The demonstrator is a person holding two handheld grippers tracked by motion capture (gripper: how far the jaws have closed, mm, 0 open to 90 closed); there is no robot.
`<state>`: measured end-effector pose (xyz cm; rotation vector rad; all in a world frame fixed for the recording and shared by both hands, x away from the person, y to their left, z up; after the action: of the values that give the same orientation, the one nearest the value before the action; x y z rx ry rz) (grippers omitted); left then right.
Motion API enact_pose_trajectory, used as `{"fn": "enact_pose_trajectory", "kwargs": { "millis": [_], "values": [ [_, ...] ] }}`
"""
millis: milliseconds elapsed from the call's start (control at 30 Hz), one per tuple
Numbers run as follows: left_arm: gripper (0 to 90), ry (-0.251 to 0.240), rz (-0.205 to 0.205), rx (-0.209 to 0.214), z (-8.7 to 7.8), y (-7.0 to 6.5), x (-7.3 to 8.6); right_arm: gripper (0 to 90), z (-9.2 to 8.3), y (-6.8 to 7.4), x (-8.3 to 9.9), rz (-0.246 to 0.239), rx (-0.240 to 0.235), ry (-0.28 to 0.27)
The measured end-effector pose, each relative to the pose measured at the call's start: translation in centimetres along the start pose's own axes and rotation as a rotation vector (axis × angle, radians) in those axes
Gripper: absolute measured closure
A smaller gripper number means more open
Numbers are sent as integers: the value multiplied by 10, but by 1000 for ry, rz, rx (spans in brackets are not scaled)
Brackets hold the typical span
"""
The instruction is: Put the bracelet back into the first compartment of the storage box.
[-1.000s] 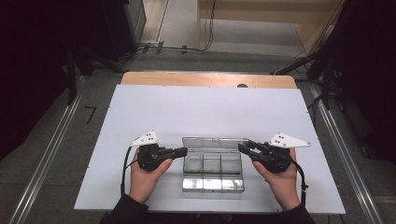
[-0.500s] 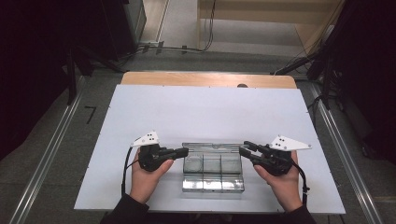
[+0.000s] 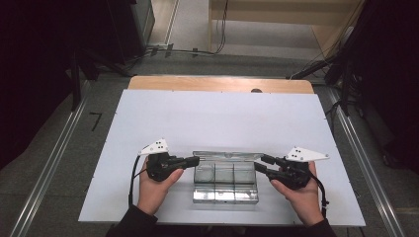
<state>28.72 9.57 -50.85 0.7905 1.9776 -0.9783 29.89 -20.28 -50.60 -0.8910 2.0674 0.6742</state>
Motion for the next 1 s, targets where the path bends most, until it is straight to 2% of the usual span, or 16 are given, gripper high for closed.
{"fn": "enact_pose_trajectory", "kwargs": {
  "millis": [133, 300, 367, 700, 1000],
  "values": [
    [900, 3, 1, 3, 0, 0, 0, 668, 2, -1, 5, 16, 14, 24],
    [900, 6, 3, 3, 0, 1, 1, 834, 3, -3, 8, 36, 9, 36],
    [900, 7, 2, 5, 0, 0, 1, 874, 3, -3, 9, 41, 11, 43],
    [900, 6, 8, 12, -1, -2, 1, 881, 3, 2, 7, 31, -23, 26],
    [900, 2, 7, 24, -5, -6, 5, 881, 0, 6, 6, 21, -34, 15]
  ]
}}
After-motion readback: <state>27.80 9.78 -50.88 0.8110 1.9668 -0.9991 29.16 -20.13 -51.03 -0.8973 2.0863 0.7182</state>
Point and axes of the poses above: each handheld gripper's, and its own axes: z roughly forward along the jaws, x roughly out of its underside, y roughly to its left, the point moved 6 cm from there along z, roughly forward along the jaws, and after that the axes turned 7 degrees about y, right-handed, at the moved point
